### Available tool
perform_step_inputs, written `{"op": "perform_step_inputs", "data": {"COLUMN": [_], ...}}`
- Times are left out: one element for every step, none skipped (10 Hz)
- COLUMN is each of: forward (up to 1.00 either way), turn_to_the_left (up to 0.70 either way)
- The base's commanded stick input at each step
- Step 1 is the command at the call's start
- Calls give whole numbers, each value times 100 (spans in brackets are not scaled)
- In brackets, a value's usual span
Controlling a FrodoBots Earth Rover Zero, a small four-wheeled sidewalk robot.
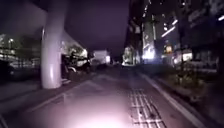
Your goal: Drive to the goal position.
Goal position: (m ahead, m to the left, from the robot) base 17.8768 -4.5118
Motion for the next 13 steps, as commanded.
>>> {"op": "perform_step_inputs", "data": {"forward": [45, 45, 45, 45, 45, 45, 45, 45, 45, 45, 45, 45, 45], "turn_to_the_left": [0, 0, 0, 0, -14, -27, -27, -27, -27, -27, -26, -10, 0]}}
